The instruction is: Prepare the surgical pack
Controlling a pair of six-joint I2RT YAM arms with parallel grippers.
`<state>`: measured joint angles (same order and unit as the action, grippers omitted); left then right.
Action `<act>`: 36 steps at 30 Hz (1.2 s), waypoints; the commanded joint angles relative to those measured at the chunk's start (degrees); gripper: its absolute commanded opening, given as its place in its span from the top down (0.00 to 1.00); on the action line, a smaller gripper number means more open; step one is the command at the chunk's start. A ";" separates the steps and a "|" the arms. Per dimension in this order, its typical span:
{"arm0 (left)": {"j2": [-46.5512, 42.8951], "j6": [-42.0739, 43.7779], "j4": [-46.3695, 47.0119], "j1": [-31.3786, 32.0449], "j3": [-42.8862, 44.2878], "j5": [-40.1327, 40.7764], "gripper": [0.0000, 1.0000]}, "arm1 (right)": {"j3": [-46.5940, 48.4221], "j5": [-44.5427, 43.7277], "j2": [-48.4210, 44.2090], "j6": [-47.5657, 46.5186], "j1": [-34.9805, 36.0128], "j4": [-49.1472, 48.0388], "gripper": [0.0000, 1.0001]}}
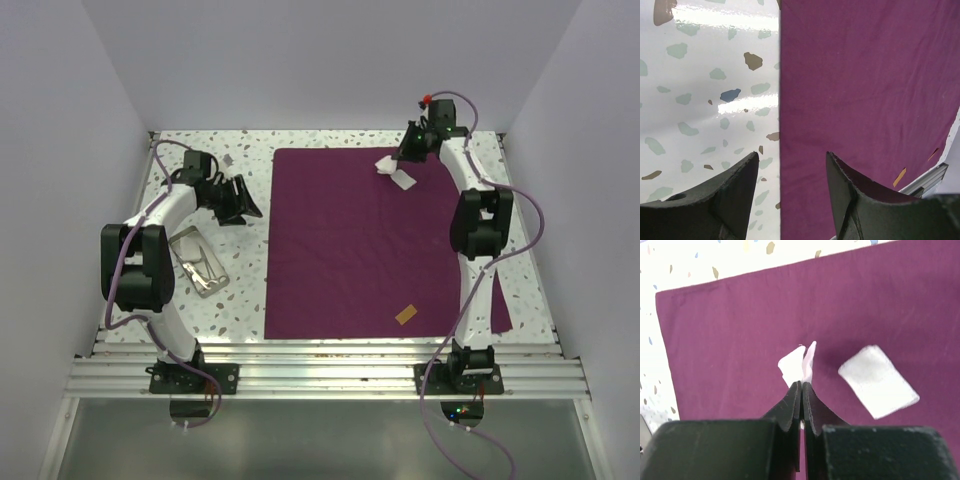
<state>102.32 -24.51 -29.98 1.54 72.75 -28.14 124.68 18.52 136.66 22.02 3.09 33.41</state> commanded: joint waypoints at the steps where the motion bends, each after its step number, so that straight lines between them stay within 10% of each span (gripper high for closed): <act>1: 0.16 -0.71 2.03 -0.05 -0.33 -1.04 0.40 | 4.25 -1.03 2.99 0.56 0.16 2.36 1.00; 36: 2.71 0.08 1.50 0.04 1.78 -1.74 0.40 | -4.72 2.04 -2.72 4.70 -2.92 -11.26 1.00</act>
<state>104.38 -24.49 -29.63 1.54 72.53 -28.38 118.56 19.14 140.14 26.13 0.01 26.06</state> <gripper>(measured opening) 0.600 0.014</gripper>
